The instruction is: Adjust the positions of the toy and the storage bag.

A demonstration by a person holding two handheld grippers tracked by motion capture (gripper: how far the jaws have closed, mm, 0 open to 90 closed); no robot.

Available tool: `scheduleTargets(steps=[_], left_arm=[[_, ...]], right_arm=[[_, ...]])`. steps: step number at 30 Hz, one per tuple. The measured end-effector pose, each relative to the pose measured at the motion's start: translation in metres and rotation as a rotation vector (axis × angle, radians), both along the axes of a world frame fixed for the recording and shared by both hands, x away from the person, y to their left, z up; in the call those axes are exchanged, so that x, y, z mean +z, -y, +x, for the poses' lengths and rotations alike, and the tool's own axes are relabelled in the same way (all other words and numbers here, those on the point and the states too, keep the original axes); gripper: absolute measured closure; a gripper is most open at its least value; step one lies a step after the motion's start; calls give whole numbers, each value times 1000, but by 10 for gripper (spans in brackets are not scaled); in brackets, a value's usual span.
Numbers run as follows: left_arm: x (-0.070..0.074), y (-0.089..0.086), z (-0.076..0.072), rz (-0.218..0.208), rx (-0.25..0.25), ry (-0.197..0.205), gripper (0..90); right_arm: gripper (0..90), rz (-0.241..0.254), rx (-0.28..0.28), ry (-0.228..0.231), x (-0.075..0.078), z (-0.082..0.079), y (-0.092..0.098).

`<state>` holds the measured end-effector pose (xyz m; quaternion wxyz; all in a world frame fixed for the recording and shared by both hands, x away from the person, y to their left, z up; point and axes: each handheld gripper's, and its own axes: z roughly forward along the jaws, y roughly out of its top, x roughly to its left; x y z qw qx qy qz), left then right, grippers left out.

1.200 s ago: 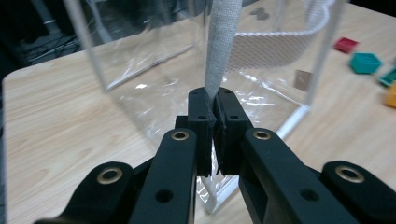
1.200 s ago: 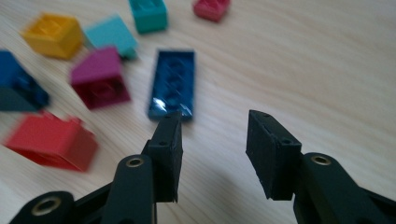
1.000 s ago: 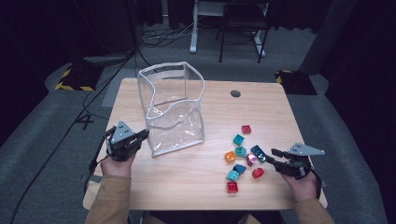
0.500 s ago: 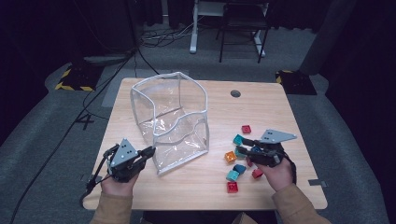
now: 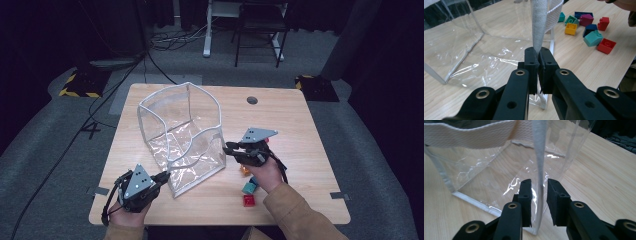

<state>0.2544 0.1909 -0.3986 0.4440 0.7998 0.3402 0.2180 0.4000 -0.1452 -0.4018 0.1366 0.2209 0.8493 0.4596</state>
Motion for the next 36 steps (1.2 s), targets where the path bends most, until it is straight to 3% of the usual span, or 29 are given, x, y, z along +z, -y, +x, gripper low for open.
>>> scheduleTargets(steps=[2,3,6,11,12,13,15,16,17,19,28,36], left_arm=[[0,-1,-3,3,4,3,862],[0,-2,-4,8,7,4,862],[-1,-5,-9,18,29,10,862],[-1,-18,-20,-13,48,13,863],[-1,-20,-22,-11,53,16,863],[-1,-21,-23,-16,53,15,863],[-2,-22,-24,-22,52,14,862],[-3,-22,-24,-28,49,11,862],[-4,-21,-24,-26,44,7,862],[-5,-16,-22,-17,28,-1,861],[-6,-3,-13,-24,-21,-9,859],[-6,17,0,-35,-93,-20,859]], right_arm=[[792,-11,-1,1,-1,3,-5],[864,-4,18,-12,-2,4,-8],[871,-19,29,3,-2,-2,-10],[871,-26,81,6,-4,-32,-8],[870,-20,100,-7,-4,-47,-4],[870,-20,100,-7,-4,-47,-4],[869,-17,114,-12,-5,-62,1],[869,-18,126,-13,-5,-77,7],[869,-18,126,-13,-5,-77,7],[868,-14,138,-21,-5,-95,17],[864,-23,148,-34,-3,-130,38],[859,-8,91,-35,-5,-130,59]])
